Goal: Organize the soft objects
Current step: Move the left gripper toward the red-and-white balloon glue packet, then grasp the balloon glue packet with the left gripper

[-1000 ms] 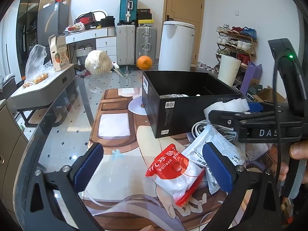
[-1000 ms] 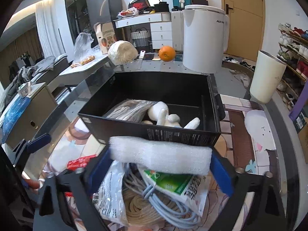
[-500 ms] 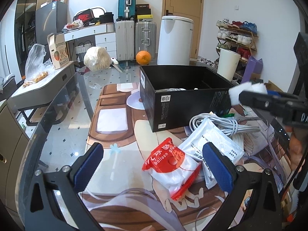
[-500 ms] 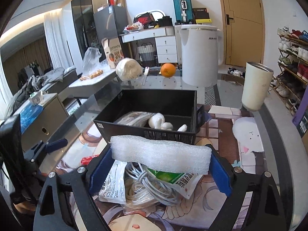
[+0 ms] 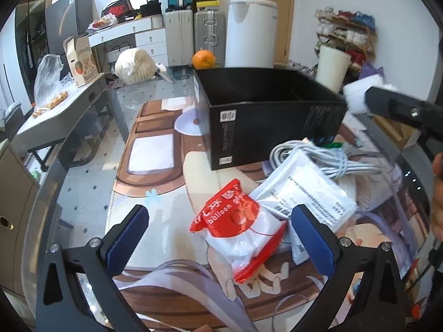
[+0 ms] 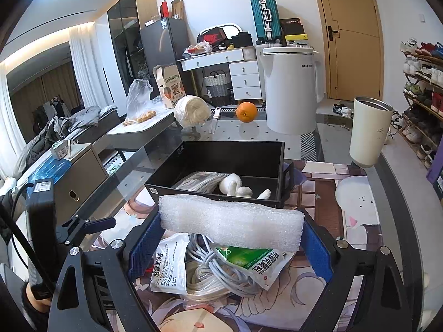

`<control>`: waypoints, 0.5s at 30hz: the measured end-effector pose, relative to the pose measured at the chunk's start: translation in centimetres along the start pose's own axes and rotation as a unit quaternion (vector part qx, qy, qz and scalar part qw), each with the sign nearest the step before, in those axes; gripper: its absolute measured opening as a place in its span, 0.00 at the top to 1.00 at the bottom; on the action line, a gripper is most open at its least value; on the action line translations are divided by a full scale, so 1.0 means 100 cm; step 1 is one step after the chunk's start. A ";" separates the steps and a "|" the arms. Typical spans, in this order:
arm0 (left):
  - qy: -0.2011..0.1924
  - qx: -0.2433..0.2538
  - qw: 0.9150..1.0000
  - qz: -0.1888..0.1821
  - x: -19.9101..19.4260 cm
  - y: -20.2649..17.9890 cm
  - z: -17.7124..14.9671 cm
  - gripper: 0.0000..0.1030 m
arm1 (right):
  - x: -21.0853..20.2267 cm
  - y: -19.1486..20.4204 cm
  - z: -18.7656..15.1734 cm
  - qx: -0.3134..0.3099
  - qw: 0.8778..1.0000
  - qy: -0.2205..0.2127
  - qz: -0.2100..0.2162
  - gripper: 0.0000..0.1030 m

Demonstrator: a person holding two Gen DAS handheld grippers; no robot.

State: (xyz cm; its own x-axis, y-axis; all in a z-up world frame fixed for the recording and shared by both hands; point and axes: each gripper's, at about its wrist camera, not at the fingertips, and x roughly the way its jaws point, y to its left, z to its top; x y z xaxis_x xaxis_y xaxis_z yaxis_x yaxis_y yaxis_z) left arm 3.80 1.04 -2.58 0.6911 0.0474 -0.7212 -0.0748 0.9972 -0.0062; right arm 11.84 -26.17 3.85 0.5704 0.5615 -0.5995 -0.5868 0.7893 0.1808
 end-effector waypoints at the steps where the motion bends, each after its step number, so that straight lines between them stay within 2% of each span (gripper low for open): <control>1: 0.004 0.002 1.000 0.010 0.002 0.000 0.000 0.00 | 0.000 0.000 0.000 0.000 1.000 0.000 0.000 0.10; 10: 0.012 -0.020 1.000 0.010 -0.001 0.019 -0.005 0.00 | 0.001 0.000 0.000 0.001 1.000 0.001 0.001 0.10; 15: 0.010 -0.022 1.000 -0.006 0.001 0.014 -0.002 0.00 | 0.002 0.001 -0.001 0.000 1.000 0.003 0.002 0.10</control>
State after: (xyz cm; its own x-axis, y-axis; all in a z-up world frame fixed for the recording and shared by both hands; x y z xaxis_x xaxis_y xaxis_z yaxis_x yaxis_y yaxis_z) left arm 3.59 2.38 -2.79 0.6774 0.0340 -0.7349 -0.0990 0.9941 -0.0452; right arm 11.88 -26.02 3.69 0.5644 0.5630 -0.6037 -0.5891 0.7870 0.1832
